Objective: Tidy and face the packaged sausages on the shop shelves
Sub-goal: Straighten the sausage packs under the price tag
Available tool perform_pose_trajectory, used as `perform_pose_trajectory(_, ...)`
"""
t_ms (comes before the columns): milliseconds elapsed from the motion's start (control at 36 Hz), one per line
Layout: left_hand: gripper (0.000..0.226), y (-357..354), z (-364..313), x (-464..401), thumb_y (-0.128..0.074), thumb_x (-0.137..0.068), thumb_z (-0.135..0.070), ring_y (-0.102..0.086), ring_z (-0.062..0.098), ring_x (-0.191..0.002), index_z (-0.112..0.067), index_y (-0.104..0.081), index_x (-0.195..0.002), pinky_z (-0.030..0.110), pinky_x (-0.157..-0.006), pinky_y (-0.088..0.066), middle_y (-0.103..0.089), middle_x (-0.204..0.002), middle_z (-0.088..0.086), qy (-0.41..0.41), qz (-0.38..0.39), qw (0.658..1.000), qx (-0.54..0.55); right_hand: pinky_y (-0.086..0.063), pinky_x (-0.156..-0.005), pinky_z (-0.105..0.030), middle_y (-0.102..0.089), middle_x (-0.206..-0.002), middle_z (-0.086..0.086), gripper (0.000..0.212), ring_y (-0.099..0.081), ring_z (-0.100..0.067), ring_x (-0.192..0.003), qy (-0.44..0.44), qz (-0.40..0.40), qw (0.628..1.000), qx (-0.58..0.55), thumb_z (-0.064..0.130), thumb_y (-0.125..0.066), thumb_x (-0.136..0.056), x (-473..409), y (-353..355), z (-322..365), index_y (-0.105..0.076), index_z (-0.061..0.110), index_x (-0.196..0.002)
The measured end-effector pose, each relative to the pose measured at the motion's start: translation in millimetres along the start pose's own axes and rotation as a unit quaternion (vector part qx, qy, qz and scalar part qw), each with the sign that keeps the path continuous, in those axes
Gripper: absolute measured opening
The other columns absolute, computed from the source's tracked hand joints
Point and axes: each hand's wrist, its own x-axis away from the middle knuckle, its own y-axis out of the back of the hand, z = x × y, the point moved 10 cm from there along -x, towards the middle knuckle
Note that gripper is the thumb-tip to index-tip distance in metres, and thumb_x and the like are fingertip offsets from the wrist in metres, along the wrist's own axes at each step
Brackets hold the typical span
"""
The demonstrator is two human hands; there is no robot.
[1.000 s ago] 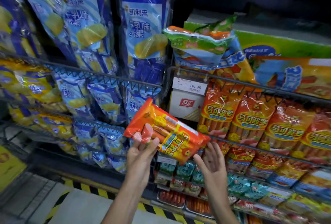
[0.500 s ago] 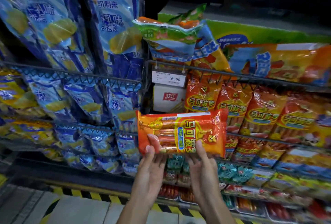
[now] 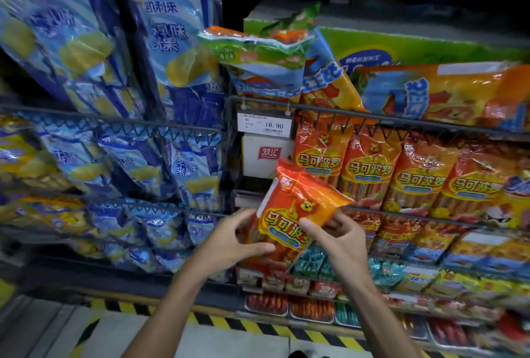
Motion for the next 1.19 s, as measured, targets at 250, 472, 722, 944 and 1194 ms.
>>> perform_pose_trajectory(250, 0.060, 0, 6, -1, -0.093, -0.072, -0.024, -0.070, 0.014, -0.115, -0.020, -0.068, -0.127, 0.041, -0.101, -0.055, -0.075, -0.120, -0.007, -0.036, -0.087, 0.995, 0.033, -0.058, -0.095, -0.031, -0.075, -0.119, 0.009, 0.048, -0.070, -0.011, -0.113, 0.044, 0.063, 0.995, 0.064, 0.021, -0.082, -0.080, -11, -14, 0, -0.066, 0.022, -0.125)
perform_pose_trajectory(472, 0.052, 26, -20, -20, -0.091, -0.072, -0.016, -0.072, 0.014, -0.108, -0.016, -0.071, -0.120, 0.030, -0.091, -0.058, -0.077, -0.112, -0.005, -0.084, -0.125, 0.987, 0.053, -0.056, -0.091, -0.020, -0.071, -0.104, 0.034, 0.047, -0.067, 0.008, -0.102, 0.103, 0.084, 0.969, 0.210, 0.035, -0.087, -0.074, -38, -26, 17, -0.060, 0.042, -0.112)
perform_pose_trajectory(722, 0.053, 54, -51, -59, -0.087, -0.080, -0.028, -0.056, 0.013, -0.128, -0.021, -0.068, -0.129, 0.038, -0.111, -0.044, -0.065, -0.130, -0.005, -0.150, -0.133, 0.978, -0.055, -0.049, -0.066, -0.014, -0.062, -0.071, 0.034, 0.033, -0.061, 0.005, -0.070, 0.180, 0.019, 0.963, 0.200, 0.033, -0.087, -0.074, -70, -33, 43, -0.056, 0.032, -0.084)
perform_pose_trajectory(944, 0.060, 66, -55, -56, -0.088, -0.079, -0.031, -0.061, 0.015, -0.116, -0.011, -0.065, -0.132, 0.042, -0.099, -0.055, -0.058, -0.124, -0.003, -0.199, -0.246, 0.938, -0.143, -0.055, -0.073, -0.040, -0.065, -0.075, 0.014, 0.034, -0.062, -0.012, -0.075, 0.183, -0.012, 0.970, 0.160, 0.036, -0.089, -0.075, -82, -37, 36, -0.060, 0.019, -0.082)
perform_pose_trajectory(1194, 0.058, 64, -43, -56, -0.087, -0.082, -0.026, -0.061, 0.013, -0.118, -0.006, -0.065, -0.132, 0.028, -0.103, -0.053, -0.059, -0.126, 0.002, -0.200, -0.261, 0.932, -0.150, -0.057, -0.080, -0.050, -0.072, -0.090, -0.002, 0.044, -0.070, -0.026, -0.090, 0.174, -0.009, 0.967, 0.186, 0.052, -0.086, -0.075, -89, -41, 29, -0.067, 0.018, -0.095)
